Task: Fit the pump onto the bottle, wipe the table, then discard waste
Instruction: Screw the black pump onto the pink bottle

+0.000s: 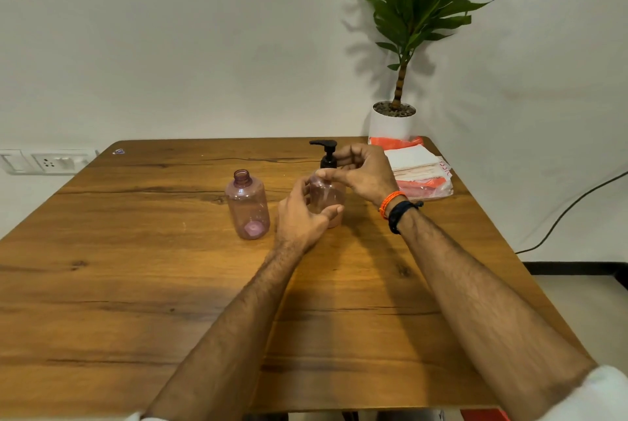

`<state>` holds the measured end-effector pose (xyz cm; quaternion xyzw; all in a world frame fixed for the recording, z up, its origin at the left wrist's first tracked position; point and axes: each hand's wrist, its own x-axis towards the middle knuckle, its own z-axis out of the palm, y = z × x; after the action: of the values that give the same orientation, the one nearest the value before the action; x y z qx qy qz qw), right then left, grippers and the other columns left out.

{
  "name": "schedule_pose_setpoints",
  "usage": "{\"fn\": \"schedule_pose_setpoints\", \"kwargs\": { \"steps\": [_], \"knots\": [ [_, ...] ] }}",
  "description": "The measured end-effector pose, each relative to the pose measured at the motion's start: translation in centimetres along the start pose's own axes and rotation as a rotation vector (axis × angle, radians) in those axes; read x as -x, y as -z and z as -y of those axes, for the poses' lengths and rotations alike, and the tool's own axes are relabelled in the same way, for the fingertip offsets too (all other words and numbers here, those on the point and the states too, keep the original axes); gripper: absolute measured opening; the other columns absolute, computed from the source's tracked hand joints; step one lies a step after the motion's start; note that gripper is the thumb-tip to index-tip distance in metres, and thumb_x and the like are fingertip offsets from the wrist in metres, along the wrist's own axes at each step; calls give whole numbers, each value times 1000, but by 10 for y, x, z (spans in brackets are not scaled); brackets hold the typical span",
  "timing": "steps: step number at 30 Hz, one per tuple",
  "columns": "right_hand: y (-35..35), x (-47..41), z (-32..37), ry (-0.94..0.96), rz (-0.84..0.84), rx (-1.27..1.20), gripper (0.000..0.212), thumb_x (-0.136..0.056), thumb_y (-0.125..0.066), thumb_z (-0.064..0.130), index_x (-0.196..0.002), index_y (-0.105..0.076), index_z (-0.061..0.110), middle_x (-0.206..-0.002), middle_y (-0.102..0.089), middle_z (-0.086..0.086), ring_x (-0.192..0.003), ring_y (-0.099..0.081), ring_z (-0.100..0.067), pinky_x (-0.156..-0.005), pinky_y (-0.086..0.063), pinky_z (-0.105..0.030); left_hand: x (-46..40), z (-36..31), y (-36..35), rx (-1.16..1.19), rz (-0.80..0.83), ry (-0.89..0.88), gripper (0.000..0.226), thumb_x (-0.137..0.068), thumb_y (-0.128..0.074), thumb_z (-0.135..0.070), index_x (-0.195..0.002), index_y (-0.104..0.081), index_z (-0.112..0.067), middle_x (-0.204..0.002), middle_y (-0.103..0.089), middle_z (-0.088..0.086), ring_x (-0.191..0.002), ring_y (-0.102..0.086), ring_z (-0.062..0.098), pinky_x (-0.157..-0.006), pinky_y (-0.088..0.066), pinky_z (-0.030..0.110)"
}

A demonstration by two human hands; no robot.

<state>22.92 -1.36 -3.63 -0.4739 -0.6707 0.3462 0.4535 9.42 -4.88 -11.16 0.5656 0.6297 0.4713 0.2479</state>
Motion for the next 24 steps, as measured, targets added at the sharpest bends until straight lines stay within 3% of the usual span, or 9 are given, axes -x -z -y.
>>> {"fn": "schedule_pose_setpoints", "kwargs": {
  "steps": [3, 5, 9, 12, 16, 21, 24],
  "knots": [
    [-6, 1, 0, -11, -67, 7, 38, -57, -92, 31, -85, -68, 20, -84, -73, 6, -76, -69, -7, -69, -57, -20, 0, 0, 0, -8, -2, 0, 72, -66, -84, -42, -127, -48, -35, -128, -63, -3, -113, -59, 13, -87, -42, 25],
    [-3, 0, 1, -14, -20, 3, 38, -60, -91, 30, -89, -67, 21, -90, -73, 3, -75, -64, -9, -71, -56, -21, -1, 1, 1, 0, 4, 1, 71, -65, -85, -43, -126, -48, -35, -127, -63, -3, -114, -60, 14, -86, -42, 26],
    [10, 2, 3, 7, 162, -45, 45, -77, -80, 13, -119, -65, 7, -114, -71, -8, -78, -59, -19, -82, -56, -34, -1, 1, 2, 21, 19, 5, 75, -64, -86, -44, -127, -47, -36, -128, -63, -2, -115, -60, 15, -91, -46, 30],
    [14, 2, 2, 37, 206, -59, 42, -81, -75, 8, -122, -65, 5, -116, -71, -9, -86, -66, -5, -80, -56, -24, 0, 0, 2, 27, 17, -3, 77, -64, -86, -44, -130, -47, -34, -129, -63, 0, -115, -59, 15, -92, -48, 31],
    [11, 0, 0, 37, 168, -83, 41, -77, -78, 8, -117, -68, 4, -111, -73, -9, -95, -70, -15, -82, -58, -27, 2, -1, 2, 24, 10, -1, 77, -64, -85, -44, -130, -47, -32, -129, -63, 2, -116, -60, 17, -90, -48, 30],
    [4, -2, -5, 40, 75, -56, 42, -69, -86, 14, -109, -72, 8, -103, -75, -4, -75, -67, 4, -72, -56, -19, 3, -3, 2, 11, 1, -5, 78, -66, -85, -43, -133, -46, -31, -130, -62, 2, -117, -59, 17, -88, -44, 27],
    [8, -7, -4, 46, 200, -41, 39, -74, -82, 18, -111, -71, 12, -104, -74, -1, -64, -57, -3, -66, -50, -14, 2, -4, 4, 15, 18, -4, 76, -67, -85, -41, -132, -47, -30, -131, -62, 2, -117, -59, 17, -88, -44, 27]
  ]
}}
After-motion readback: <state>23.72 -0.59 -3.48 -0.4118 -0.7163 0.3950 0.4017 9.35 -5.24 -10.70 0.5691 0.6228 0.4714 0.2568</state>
